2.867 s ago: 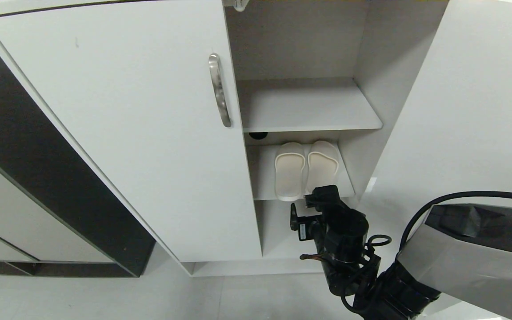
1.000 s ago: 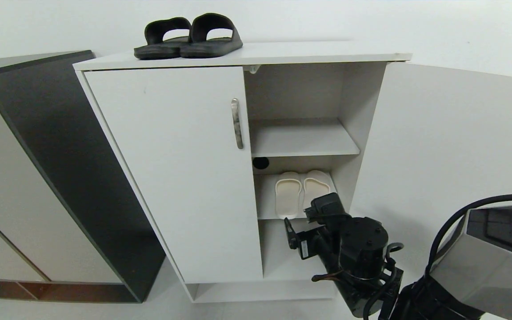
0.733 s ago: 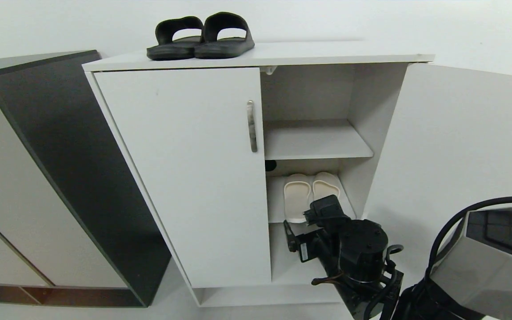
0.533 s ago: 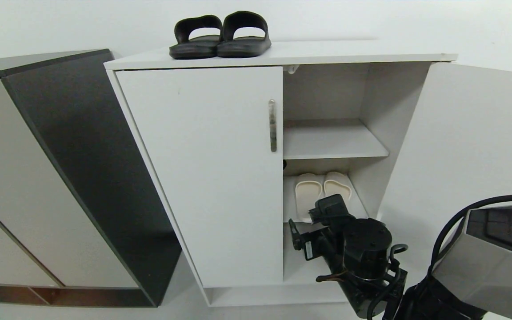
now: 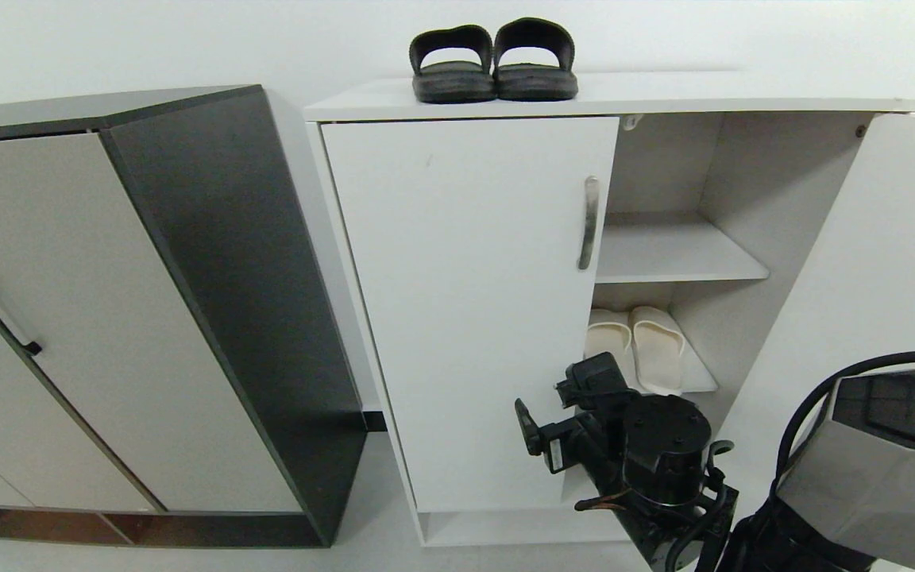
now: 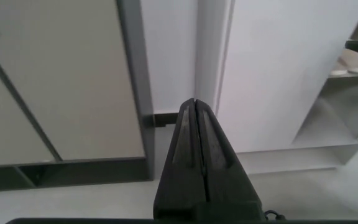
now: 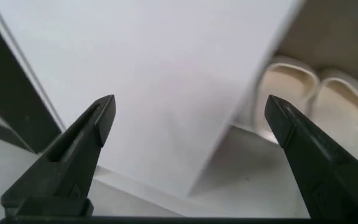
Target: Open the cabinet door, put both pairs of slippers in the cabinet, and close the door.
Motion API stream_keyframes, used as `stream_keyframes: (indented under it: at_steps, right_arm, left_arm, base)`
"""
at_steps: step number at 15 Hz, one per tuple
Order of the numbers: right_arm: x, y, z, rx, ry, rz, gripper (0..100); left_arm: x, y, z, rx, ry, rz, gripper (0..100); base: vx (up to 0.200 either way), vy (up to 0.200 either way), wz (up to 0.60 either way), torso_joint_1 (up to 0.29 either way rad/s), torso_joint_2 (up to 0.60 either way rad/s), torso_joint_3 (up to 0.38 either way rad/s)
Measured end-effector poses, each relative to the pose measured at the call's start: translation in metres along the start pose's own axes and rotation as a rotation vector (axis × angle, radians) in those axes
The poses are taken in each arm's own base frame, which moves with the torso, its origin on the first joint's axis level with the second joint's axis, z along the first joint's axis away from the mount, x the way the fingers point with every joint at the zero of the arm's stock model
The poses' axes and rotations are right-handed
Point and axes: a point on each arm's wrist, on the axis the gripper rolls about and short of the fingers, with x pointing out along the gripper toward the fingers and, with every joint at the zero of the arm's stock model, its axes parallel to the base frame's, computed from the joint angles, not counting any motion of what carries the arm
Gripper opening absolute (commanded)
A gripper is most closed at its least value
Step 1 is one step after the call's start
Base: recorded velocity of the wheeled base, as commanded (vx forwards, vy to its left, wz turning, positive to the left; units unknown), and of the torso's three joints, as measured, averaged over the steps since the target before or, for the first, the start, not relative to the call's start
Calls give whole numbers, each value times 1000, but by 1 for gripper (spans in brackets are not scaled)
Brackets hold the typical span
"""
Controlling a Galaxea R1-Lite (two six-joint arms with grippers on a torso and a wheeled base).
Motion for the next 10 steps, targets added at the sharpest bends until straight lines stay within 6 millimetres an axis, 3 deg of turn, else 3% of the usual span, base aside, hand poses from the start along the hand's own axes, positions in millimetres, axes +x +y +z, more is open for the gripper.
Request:
stream_keyframes:
  at_steps: [2, 10]
  right_arm:
    - [-2, 0, 1, 6, -15, 21, 100]
    - [-6, 0, -3, 9, -28, 80, 100]
  left_arm:
    - [0, 0, 0, 0, 0, 0, 0]
    - [0, 0, 0, 1, 0, 1, 0]
  base:
    - [0, 200, 0, 5, 2, 5]
    - [0, 0, 0, 0, 0, 0]
